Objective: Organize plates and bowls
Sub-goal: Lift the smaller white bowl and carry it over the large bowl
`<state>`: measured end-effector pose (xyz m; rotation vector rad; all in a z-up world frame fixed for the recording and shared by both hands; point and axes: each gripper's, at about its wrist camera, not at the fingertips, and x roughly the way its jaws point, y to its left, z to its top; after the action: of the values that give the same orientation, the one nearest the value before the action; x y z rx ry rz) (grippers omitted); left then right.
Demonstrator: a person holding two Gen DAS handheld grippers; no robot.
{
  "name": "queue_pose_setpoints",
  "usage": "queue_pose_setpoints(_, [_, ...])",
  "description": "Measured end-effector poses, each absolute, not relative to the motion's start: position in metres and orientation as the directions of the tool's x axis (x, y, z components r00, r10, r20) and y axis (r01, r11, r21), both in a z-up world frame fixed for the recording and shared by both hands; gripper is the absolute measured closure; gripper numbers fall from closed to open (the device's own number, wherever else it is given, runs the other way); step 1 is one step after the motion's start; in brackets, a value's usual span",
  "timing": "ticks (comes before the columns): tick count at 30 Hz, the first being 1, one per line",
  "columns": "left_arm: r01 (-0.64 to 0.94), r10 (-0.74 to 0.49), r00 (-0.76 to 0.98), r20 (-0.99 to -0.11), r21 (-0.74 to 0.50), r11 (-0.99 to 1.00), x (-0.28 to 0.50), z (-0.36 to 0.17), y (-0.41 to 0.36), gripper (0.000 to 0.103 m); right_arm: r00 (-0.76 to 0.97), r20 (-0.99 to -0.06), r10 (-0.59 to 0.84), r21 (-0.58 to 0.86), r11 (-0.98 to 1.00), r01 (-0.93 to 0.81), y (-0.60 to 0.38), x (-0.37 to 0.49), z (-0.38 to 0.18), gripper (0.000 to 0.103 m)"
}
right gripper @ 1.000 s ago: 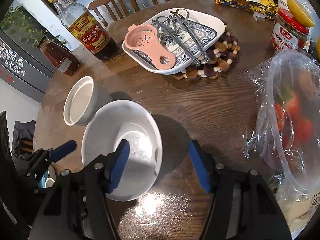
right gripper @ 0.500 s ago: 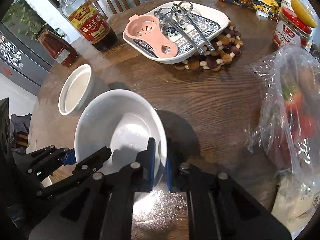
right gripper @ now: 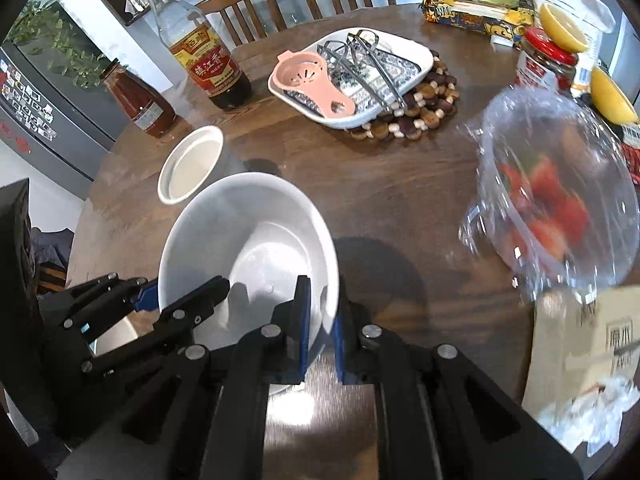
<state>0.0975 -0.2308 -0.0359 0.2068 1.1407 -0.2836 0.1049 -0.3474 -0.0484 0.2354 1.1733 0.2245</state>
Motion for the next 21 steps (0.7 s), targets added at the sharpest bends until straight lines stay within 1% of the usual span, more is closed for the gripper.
queue_pose_setpoints(11, [0.364, -0.131, 0.363, -0.923, 0.01, 0.931, 0.058, -0.046, -0.236, 0.082, 0.333, -0.902, 0.274, 0.279, 0.96, -0.036, -0.346, 0.054, -0.054, 0.089])
queue_pose_setpoints(21, [0.372, -0.116, 0.347, -0.931, 0.023, 0.928, 0.042, -0.062, -0.239, 0.082, 0.304, -0.915, 0.265, 0.273, 0.962, -0.017, -0.345, 0.037, -0.066, 0.088])
